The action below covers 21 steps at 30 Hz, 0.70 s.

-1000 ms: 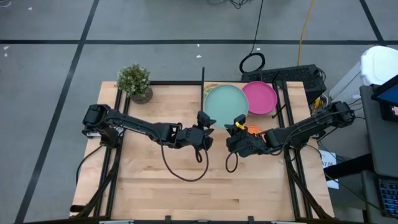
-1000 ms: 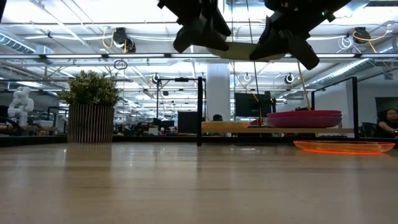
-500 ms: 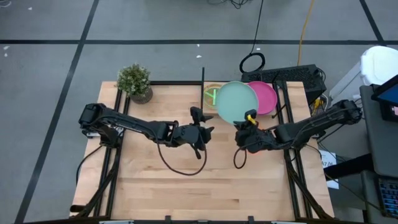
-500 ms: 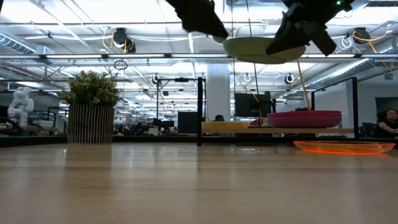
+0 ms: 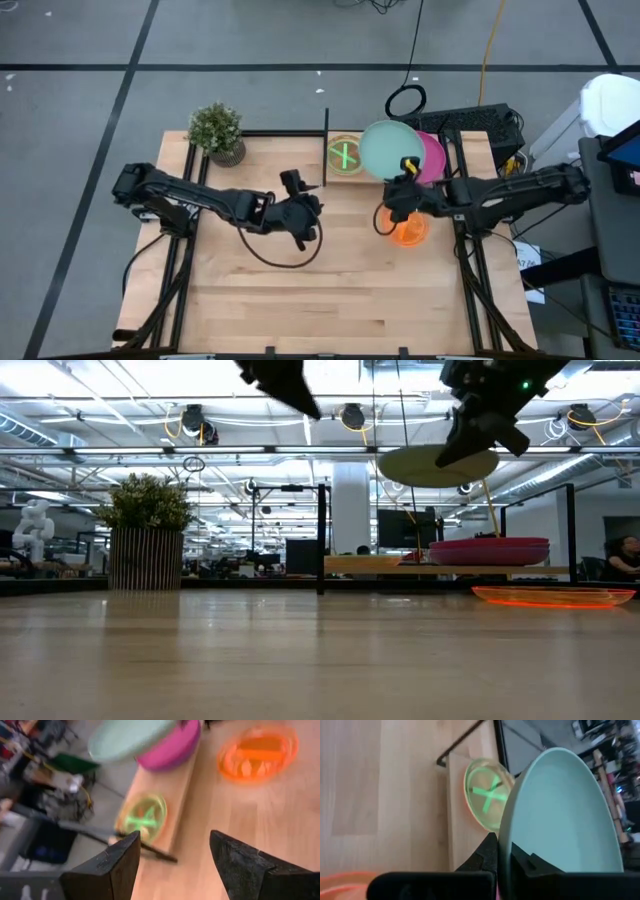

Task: Place and stack plates onto a shelf
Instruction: Stack the big light blue plate on top of the big pink plate

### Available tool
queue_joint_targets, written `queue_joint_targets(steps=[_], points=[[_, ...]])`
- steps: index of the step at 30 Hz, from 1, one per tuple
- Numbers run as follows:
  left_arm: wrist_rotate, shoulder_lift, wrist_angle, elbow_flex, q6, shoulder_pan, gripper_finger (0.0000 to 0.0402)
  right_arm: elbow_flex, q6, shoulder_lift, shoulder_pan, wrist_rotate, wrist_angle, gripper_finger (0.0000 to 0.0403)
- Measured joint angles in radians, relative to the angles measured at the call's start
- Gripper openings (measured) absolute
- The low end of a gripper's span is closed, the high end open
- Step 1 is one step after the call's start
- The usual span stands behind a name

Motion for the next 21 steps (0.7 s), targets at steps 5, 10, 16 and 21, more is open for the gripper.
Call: queue_joint_targets(steps=[5, 10, 16, 21], points=[[-0.007, 0.003, -0.145, -0.001, -0.147, -0.005, 0.0243, 0.0, 0.0, -0.001, -0.097, -0.079, -0.024, 0.0002], [-0.007, -0.014, -0.175, -0.052, -0.227, -0.03, 0.0243, 0.0, 0.013, -0.001, -0.156, -0.097, -0.058, 0.0002], [-0.021, -0.087, -0.051, -0.217, -0.272, -0.058, 0.0243, -0.001, 0.074, -0.001, -0.194, -0.096, -0.117, 0.0003], [-0.021, -0.189, 0.208, -0.38, -0.264, -0.079, 0.0243, -0.032, 0.108, -0.001, -0.217, -0.097, -0.117, 0.0003]])
